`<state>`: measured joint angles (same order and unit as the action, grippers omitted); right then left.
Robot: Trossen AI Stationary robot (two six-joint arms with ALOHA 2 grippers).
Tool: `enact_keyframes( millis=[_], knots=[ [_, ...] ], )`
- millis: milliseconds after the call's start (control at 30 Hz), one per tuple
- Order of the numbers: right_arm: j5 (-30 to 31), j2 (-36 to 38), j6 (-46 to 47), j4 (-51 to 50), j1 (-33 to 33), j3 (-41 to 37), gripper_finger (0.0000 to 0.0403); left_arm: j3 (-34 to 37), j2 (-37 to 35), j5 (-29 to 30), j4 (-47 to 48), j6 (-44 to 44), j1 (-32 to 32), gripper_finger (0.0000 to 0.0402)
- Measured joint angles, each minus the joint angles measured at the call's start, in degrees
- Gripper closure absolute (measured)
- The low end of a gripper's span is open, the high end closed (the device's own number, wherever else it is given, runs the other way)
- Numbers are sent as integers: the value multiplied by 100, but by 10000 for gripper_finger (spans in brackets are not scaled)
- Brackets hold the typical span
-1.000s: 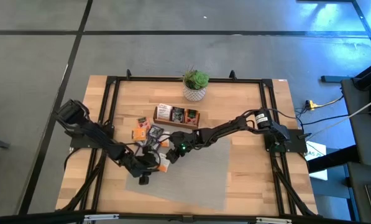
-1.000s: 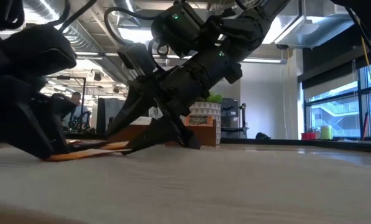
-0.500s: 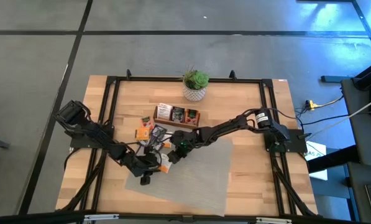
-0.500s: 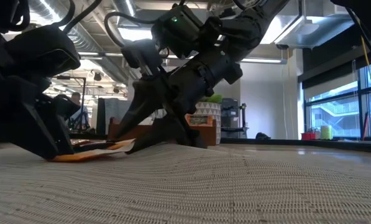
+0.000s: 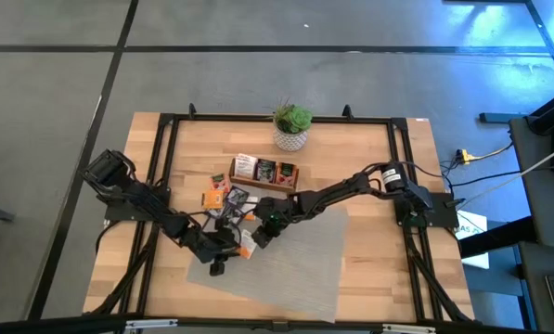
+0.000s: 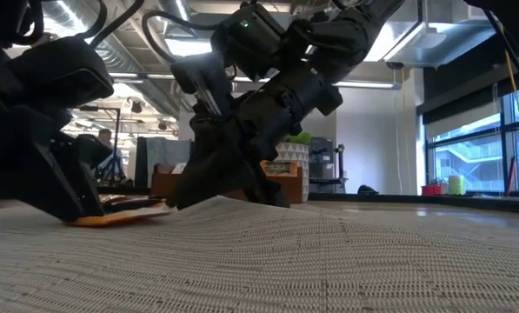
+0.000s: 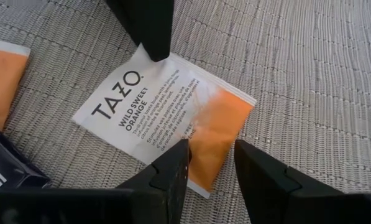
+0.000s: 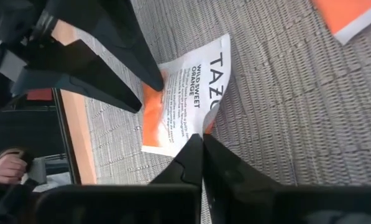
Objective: Pick & Place Tea
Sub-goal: Put the white tea bag into the left section of the wooden organizer
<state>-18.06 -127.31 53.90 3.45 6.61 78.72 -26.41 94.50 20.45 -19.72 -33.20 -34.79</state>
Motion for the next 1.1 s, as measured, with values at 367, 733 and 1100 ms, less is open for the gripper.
enact_keyframes(
  millis=[367, 733, 1100],
  knots=[
    [157, 146, -664, -297, 2, -26, 399, 13, -354, -400, 104, -9, -37, 274],
    [1061, 905, -1991, -2061, -8, 596, 401, 7, -1221, -741, 1559, -875, -229, 274],
    [2515, 1115, -3651, -3621, -216, 1996, 401, -2, -1229, -200, 2018, -2139, -624, 274]
  ],
)
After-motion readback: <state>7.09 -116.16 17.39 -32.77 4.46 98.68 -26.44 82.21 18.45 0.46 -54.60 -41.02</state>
